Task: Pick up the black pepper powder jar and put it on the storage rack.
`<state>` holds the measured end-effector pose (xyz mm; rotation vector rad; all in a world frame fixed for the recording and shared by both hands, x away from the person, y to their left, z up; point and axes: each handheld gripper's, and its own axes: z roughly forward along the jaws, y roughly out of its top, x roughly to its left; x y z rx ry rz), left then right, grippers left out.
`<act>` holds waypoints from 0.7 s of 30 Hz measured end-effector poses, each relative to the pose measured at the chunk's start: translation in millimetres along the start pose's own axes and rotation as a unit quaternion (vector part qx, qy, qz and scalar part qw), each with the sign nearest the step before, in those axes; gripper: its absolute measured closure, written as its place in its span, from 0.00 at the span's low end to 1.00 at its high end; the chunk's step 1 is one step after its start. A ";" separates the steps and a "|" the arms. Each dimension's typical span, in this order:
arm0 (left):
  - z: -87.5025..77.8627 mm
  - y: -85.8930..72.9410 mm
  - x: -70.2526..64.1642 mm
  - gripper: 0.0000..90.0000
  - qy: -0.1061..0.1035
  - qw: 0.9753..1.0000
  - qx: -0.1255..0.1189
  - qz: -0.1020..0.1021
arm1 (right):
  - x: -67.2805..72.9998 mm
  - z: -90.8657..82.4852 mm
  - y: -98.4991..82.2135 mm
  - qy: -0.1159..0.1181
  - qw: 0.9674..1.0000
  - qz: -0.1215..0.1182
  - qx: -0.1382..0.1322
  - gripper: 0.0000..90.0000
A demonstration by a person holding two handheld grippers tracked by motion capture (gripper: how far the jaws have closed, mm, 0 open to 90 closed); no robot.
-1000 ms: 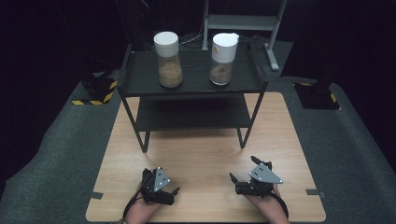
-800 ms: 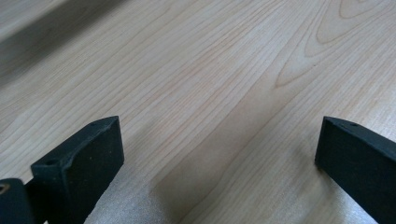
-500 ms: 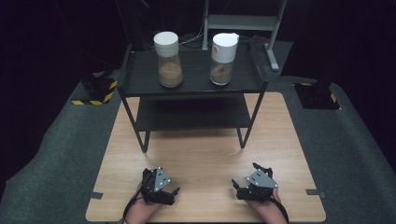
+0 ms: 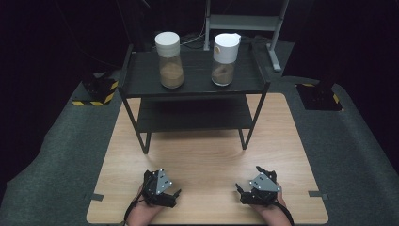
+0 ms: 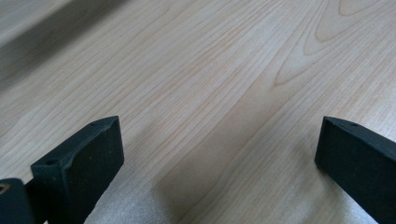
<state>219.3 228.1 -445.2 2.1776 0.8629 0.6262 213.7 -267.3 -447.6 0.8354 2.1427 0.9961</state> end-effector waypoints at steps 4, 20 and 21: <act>0.4 0.6 1.1 0.02 0.000 1.000 0.002 -0.003 | 1.5 0.4 2.1 -0.002 1.000 -0.005 0.007 0.00; 0.0 0.2 0.0 0.02 0.001 1.000 0.001 0.000 | 1.4 1.4 4.6 -0.002 1.000 -0.007 0.015 0.00; 0.0 0.2 0.1 0.02 0.001 1.000 0.001 -0.001 | 1.6 1.6 4.8 -0.002 1.000 -0.008 0.016 0.00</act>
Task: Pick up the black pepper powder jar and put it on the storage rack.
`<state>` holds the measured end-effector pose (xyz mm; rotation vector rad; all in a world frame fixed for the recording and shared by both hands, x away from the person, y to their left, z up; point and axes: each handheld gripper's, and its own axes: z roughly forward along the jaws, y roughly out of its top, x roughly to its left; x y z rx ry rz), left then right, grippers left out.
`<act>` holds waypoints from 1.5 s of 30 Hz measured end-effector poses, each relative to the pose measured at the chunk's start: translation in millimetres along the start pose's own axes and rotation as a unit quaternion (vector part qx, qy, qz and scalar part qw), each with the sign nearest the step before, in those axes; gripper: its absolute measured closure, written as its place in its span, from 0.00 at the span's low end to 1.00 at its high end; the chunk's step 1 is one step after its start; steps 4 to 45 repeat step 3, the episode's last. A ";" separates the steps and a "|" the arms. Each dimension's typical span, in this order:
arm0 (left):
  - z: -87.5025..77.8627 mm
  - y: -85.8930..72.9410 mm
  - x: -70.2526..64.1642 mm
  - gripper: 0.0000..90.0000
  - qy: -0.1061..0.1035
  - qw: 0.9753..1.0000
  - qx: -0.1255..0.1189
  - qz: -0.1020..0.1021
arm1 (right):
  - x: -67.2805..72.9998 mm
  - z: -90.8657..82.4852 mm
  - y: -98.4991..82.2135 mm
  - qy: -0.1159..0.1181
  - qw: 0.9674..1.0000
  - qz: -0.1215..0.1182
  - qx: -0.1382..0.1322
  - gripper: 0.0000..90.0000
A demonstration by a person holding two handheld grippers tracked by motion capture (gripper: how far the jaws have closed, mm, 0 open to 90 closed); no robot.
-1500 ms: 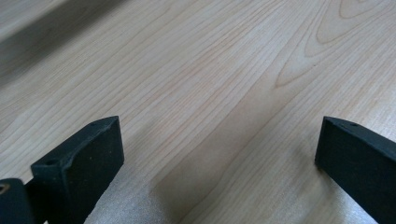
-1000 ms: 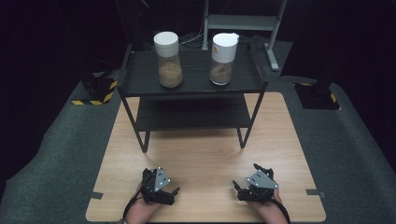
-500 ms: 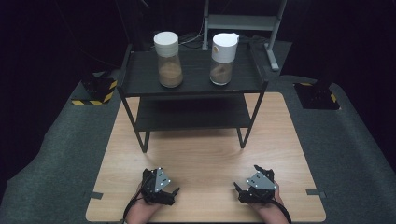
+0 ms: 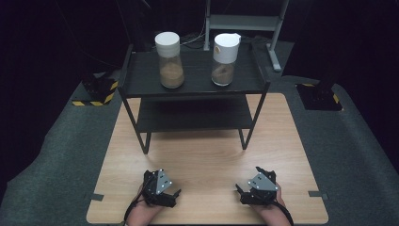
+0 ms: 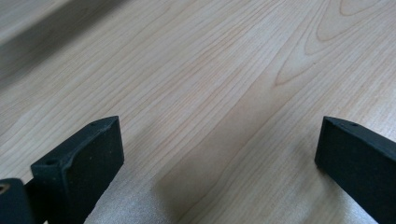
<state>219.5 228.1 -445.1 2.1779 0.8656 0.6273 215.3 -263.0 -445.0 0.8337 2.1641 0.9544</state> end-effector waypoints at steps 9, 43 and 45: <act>0.3 0.5 0.8 0.02 0.000 1.000 0.001 -0.004 | 1.0 0.0 -0.1 -0.001 1.000 -0.003 -0.001 0.00; 0.3 0.5 0.8 0.02 0.000 1.000 0.001 -0.004 | 1.0 0.0 -0.1 -0.001 1.000 -0.003 -0.001 0.00; 0.3 0.5 0.8 0.02 0.000 1.000 0.001 -0.004 | 1.0 0.0 -0.1 -0.001 1.000 -0.003 -0.001 0.00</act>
